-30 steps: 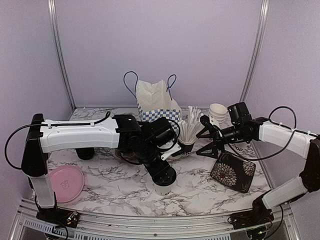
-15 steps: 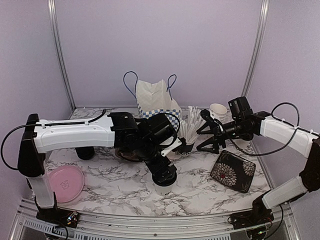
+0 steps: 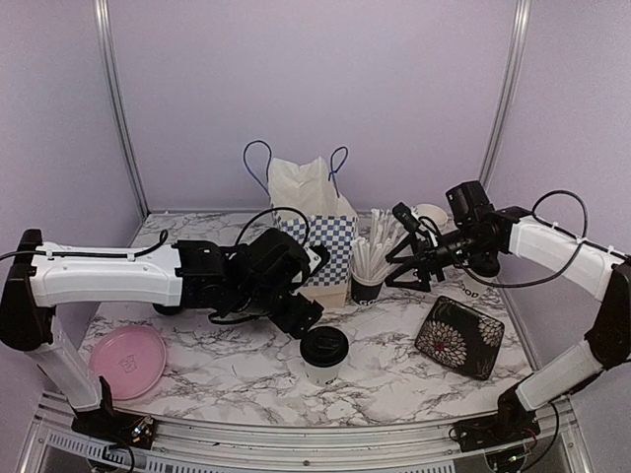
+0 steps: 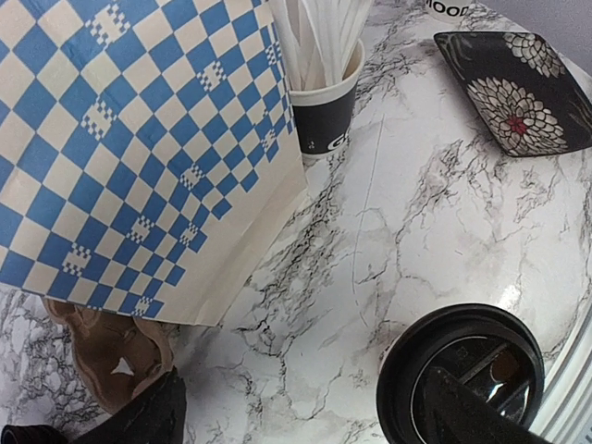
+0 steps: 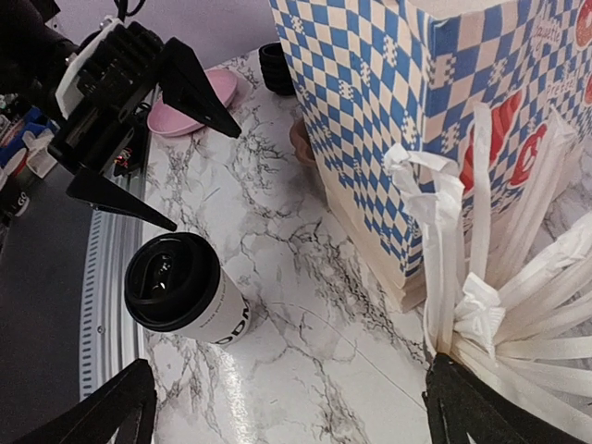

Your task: Pack the takeout coffee

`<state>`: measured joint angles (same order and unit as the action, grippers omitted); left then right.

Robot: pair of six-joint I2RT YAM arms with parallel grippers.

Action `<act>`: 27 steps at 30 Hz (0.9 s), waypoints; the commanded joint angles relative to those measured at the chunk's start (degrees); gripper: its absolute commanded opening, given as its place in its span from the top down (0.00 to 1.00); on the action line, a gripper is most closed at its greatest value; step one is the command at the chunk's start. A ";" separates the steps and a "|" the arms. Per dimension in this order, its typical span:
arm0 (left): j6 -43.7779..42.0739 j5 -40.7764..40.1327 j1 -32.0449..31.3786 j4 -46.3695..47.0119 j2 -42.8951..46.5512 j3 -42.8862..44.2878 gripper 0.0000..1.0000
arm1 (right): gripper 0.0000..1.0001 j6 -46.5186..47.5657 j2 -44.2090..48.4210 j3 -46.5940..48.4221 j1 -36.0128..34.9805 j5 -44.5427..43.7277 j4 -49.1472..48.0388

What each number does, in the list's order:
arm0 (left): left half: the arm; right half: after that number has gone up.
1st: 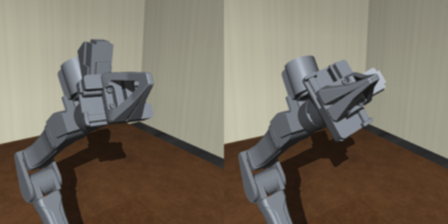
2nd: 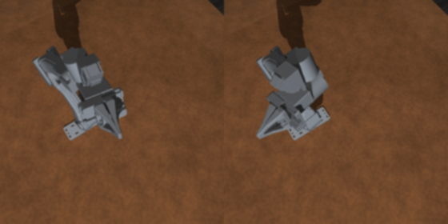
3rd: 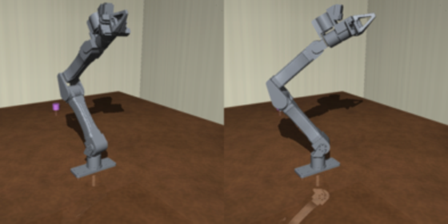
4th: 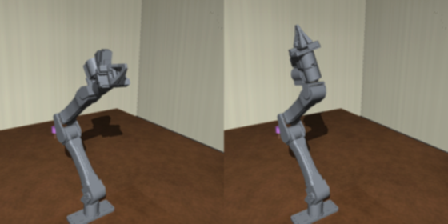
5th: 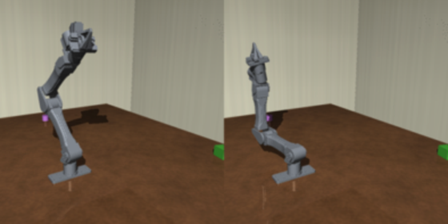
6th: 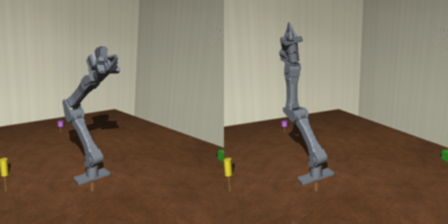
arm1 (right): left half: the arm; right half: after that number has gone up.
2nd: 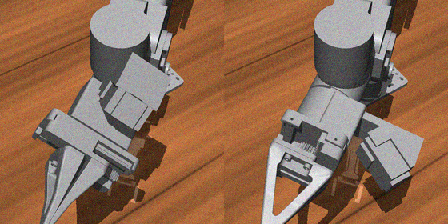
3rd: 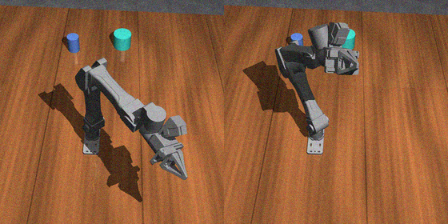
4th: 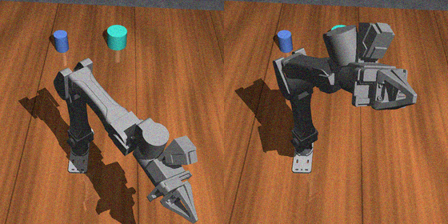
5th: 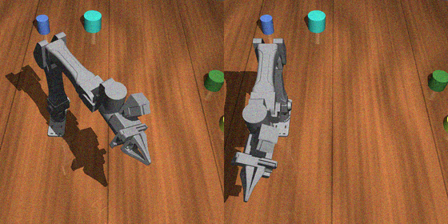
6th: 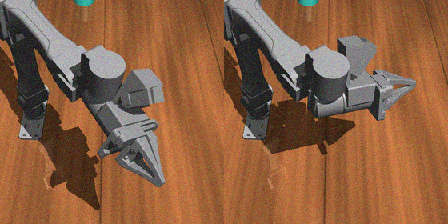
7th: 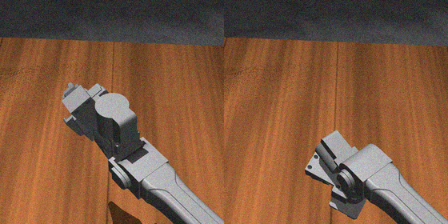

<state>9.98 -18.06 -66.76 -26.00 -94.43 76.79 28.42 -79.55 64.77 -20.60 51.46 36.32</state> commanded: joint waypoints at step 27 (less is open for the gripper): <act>23.95 17.66 2.51 13.33 3.07 -15.08 0.25 | 0.22 -9.29 -16.08 -2.92 -14.40 7.84 3.13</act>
<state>33.91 -1.39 -64.34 -11.88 -92.88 63.26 19.68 -95.18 60.40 -33.36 60.45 39.53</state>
